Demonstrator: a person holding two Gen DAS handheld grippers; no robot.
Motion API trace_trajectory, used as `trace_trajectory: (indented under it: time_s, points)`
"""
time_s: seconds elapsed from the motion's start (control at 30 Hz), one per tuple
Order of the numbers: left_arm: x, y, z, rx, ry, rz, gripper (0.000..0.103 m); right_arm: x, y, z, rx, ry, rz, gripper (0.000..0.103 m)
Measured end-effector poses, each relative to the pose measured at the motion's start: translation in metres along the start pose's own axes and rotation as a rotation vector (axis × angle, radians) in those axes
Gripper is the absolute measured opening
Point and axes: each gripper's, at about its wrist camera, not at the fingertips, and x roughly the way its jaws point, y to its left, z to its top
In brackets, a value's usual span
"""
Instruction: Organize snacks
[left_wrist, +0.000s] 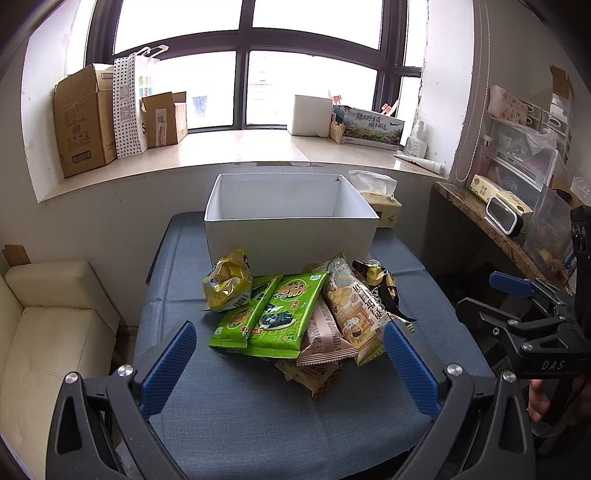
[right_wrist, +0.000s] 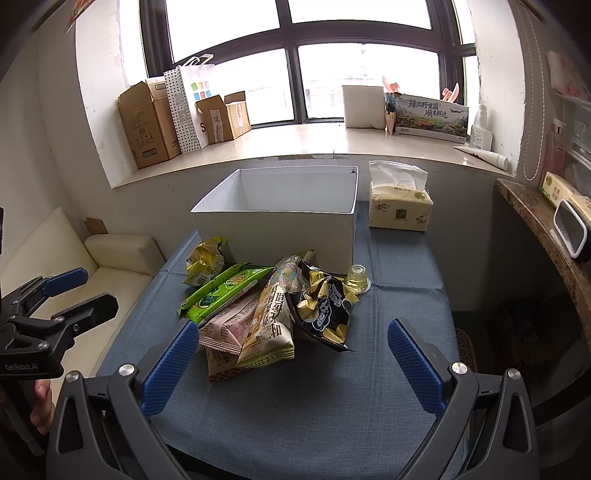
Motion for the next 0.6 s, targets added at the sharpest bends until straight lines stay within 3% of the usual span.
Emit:
trace_trajectory:
  time_s: [0.6]
  points:
    - [0.0007,0.0001,-0.0023,0.003,0.002,0.0,0.103,0.0011,0.0011,-0.0013,-0.002,0.003,0.004,0.103]
